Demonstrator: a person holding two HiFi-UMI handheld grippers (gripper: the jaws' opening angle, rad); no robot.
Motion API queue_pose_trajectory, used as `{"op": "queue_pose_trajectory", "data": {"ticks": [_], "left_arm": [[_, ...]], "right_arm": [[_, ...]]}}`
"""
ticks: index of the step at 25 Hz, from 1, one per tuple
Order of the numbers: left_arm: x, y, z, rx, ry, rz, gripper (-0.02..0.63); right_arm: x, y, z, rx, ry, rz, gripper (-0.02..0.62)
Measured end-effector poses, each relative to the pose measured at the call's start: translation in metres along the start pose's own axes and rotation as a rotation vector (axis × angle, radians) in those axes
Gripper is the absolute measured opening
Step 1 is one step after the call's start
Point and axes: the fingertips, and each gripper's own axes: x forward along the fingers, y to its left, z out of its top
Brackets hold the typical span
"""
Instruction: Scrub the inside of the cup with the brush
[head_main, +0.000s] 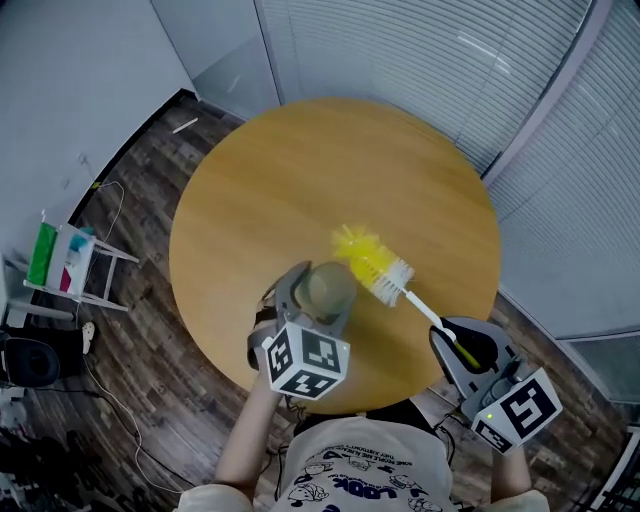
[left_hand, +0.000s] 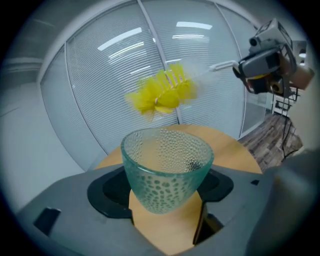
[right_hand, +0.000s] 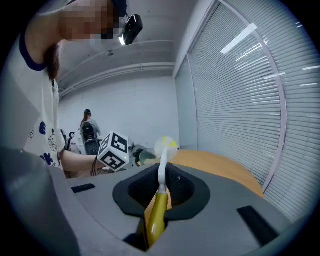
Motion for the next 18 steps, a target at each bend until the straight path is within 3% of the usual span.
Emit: {"op": "queue_pose_trajectory", "data": {"ticks": [5, 12, 18], "left_arm": [[-0.008, 0.016, -0.003, 0.019, 0.026, 0.026, 0.382], [-0.016, 0.028, -0.011, 0.069, 0.052, 0.054, 0.382], [-0.021, 0.026, -0.016, 0.101, 0.07, 0.055, 0.382]], "right_arm": [[-0.005, 0.015, 0.011, -0.083, 0.041, 0.072, 0.046], [-0.001, 0.037, 0.011, -0.121, 0.069, 0.147, 0.046], [0.0, 0.043, 0.006, -0.114, 0.1, 0.162, 0.046]]}}
